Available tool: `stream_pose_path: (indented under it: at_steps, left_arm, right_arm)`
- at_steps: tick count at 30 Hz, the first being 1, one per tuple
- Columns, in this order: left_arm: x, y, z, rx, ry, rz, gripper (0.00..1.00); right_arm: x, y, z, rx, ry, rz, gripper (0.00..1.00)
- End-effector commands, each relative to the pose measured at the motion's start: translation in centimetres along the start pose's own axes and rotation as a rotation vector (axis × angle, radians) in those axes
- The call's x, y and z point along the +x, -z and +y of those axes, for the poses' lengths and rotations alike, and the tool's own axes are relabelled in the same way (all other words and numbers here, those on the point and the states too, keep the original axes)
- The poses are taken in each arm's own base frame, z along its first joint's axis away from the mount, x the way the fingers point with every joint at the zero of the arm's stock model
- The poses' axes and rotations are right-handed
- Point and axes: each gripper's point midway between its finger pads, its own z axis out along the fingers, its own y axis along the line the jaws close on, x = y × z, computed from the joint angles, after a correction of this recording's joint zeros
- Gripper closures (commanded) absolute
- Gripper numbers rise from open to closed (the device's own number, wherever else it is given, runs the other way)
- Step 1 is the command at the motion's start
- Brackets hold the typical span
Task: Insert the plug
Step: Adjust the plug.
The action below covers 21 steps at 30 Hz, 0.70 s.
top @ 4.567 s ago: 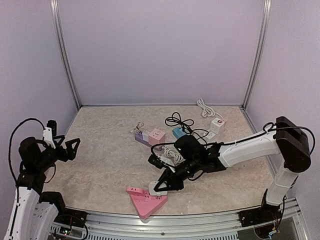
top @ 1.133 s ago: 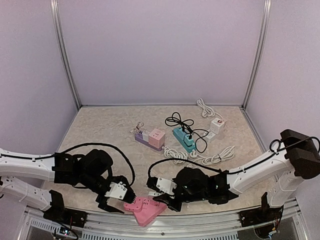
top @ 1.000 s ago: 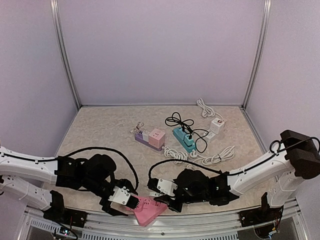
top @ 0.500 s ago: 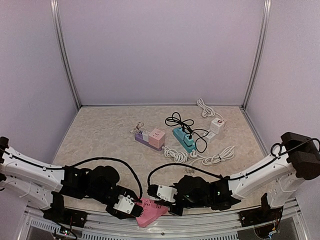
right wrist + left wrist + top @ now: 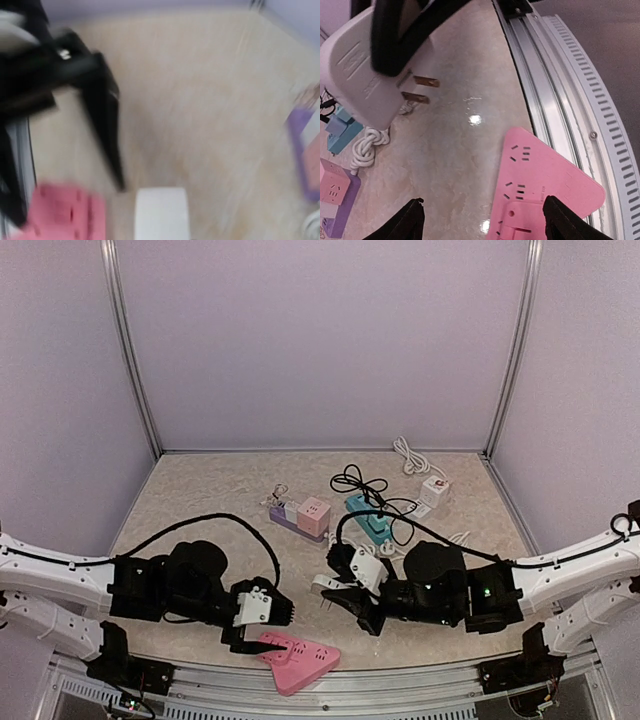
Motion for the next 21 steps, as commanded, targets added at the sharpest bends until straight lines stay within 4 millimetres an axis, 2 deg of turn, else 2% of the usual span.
stream_pose_path:
  at_steps: [1,2,4,7,11,15,16,19,21]
  left_arm:
    - [-4.9,2.1,5.9,-0.070,0.357,-0.218,0.24]
    - [-5.8,2.6,7.4,-0.065,0.465,-0.278,0.27]
    - [-7.6,3.2,8.6,-0.032,0.534,-0.360,0.29]
    - [-8.0,3.1,9.7,-0.003,0.647,-0.371,0.24]
    - [-8.8,3.3,9.8,0.042,0.690,-0.402,0.16]
    - [-8.9,3.0,9.3,0.086,0.711,-0.411,0.14]
    - [-9.0,3.0,9.3,0.090,0.707,-0.415,0.17]
    - [-9.0,2.9,9.5,0.079,0.688,-0.417,0.38]
    - [-9.0,2.8,9.7,0.068,0.677,-0.413,0.49]
  right_arm:
    - [-4.5,1.6,-1.6,0.053,-0.062,-0.149,1.00]
    - [-4.9,1.7,-1.8,0.064,-0.055,-0.161,1.00]
    - [-5.5,1.6,-2.2,0.088,-0.044,-0.181,1.00]
    - [-6.7,1.6,-2.2,0.089,-0.037,-0.217,1.00]
    - [-7.4,1.2,-2.2,0.094,-0.022,-0.232,1.00]
    - [-8.3,0.7,-2.1,0.101,0.029,-0.244,1.00]
    - [-8.5,0.6,-2.0,0.101,0.036,-0.247,1.00]
    - [-8.6,0.2,-1.6,0.079,0.049,-0.250,1.00]
    - [-8.8,0.2,-1.3,0.063,0.048,-0.256,1.00]
